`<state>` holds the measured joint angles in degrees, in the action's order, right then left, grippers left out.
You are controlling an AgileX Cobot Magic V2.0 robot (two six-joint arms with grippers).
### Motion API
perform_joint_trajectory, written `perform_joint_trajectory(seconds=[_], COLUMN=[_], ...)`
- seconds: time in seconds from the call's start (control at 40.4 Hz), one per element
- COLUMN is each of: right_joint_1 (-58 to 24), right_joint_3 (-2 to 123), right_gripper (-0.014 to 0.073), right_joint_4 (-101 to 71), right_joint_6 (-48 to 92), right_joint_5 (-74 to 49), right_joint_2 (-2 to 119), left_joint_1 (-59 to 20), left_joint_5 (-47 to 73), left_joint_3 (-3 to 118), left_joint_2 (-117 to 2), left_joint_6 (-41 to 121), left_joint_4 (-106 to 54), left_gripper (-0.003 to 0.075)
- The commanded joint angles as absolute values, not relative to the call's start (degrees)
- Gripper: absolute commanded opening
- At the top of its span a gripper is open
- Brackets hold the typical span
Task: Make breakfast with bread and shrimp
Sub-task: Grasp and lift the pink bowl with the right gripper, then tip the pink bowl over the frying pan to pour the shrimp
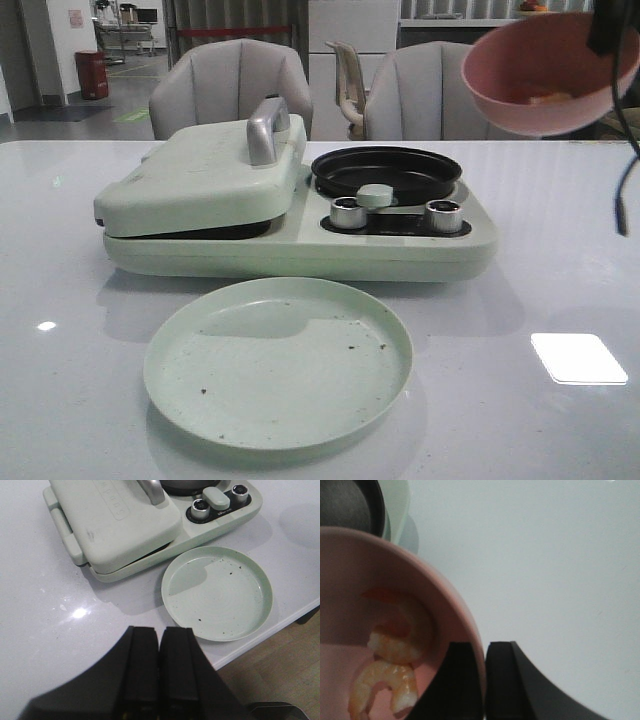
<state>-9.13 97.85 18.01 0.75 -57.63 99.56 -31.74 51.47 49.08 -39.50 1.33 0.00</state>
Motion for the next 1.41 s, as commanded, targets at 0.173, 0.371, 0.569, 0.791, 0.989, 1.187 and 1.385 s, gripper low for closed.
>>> perform_joint_trajectory(seconds=[0.173,0.371,0.569,0.791,0.989,1.187,1.385], right_joint_1=[-24.5,-30.9,-33.9,-35.7,-36.1,-36.1,-36.1], right_joint_3=[107.1,107.1,107.1,107.2,107.6,110.0,111.4], right_gripper=[0.0044,0.0044,0.0044,0.0044,0.0044,0.0044,0.0044], right_joint_4=[55.8,75.3,85.2,94.5,103.1,103.1,102.8], right_joint_6=[-13.0,-22.3,-26.5,-27.2,-27.0,-27.1,-27.1], right_joint_5=[-57.2,-57.9,-57.9,-58.2,-58.3,-58.5,-58.6], right_joint_2=[100.3,104.5,108.5,111.2,112.5,112.5,112.5], left_joint_1=[-31.9,-31.9,-31.9,-31.9,-31.9,-31.9,-31.9], left_joint_5=[47.3,47.3,47.3,47.3,47.3,47.3,47.3], left_joint_3=[50.7,50.7,50.7,50.7,50.7,50.7,50.7], left_joint_2=[-39.4,-39.4,-39.4,-39.4,-39.4,-39.4,-39.4], left_joint_6=[0.8,0.8,0.8,0.8,0.8,0.8,0.8], left_joint_4=[0.0,0.0,0.0,0.0,0.0,0.0,0.0], left_gripper=[0.0101,0.0101,0.0101,0.0101,0.0101,0.0101,0.0101])
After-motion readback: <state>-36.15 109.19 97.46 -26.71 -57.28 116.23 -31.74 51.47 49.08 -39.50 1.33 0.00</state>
